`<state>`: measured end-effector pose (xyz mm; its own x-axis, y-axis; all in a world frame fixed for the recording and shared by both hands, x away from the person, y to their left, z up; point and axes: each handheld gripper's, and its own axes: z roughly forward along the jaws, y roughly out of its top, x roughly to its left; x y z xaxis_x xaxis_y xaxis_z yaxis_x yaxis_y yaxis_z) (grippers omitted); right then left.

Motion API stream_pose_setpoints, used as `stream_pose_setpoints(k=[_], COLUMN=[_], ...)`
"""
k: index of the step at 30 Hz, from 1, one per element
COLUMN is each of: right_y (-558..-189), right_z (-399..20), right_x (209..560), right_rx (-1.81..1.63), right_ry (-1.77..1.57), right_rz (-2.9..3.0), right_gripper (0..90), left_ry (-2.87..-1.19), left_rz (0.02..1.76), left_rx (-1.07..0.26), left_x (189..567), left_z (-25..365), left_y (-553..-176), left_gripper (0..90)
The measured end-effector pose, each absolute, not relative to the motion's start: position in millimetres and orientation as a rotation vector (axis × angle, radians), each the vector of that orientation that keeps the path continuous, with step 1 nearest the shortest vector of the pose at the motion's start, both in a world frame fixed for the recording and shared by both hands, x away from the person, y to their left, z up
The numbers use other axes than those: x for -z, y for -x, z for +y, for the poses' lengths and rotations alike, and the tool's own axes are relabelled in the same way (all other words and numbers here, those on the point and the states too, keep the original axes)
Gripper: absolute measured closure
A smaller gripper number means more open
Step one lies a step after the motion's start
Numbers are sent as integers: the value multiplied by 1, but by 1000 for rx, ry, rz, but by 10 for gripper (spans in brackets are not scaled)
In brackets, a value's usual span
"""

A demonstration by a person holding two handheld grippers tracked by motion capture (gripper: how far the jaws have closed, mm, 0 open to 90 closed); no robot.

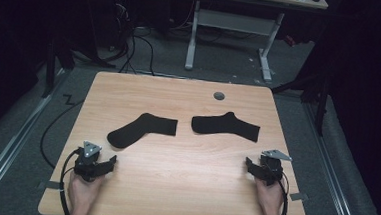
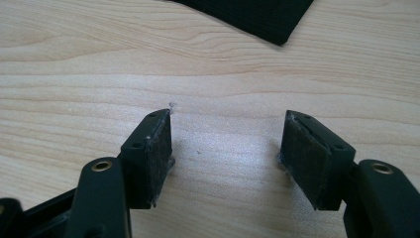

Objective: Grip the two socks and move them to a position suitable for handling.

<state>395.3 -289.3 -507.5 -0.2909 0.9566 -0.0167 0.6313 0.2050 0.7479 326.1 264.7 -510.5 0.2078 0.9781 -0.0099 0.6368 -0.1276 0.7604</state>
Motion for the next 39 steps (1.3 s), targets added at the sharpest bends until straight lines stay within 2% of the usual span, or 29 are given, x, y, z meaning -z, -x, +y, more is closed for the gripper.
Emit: stream_pose_setpoints(k=[15, 18, 39], right_y=[-395, -395, -394], right_z=[-289, -289, -289], right_x=[507, 507, 507], right_rx=[-885, -886, -886], right_ry=[-1467, -1465, -1467], right_rz=[2003, 2005, 2008], right_gripper=[371, 372, 372], left_ry=[-1842, -1840, -1824], left_rz=[1505, 1514, 1479], left_rx=[-684, -686, -678], left_x=[510, 510, 506], left_z=[265, 266, 257], left_y=[-326, -326, -328], left_gripper=[318, 348, 410])
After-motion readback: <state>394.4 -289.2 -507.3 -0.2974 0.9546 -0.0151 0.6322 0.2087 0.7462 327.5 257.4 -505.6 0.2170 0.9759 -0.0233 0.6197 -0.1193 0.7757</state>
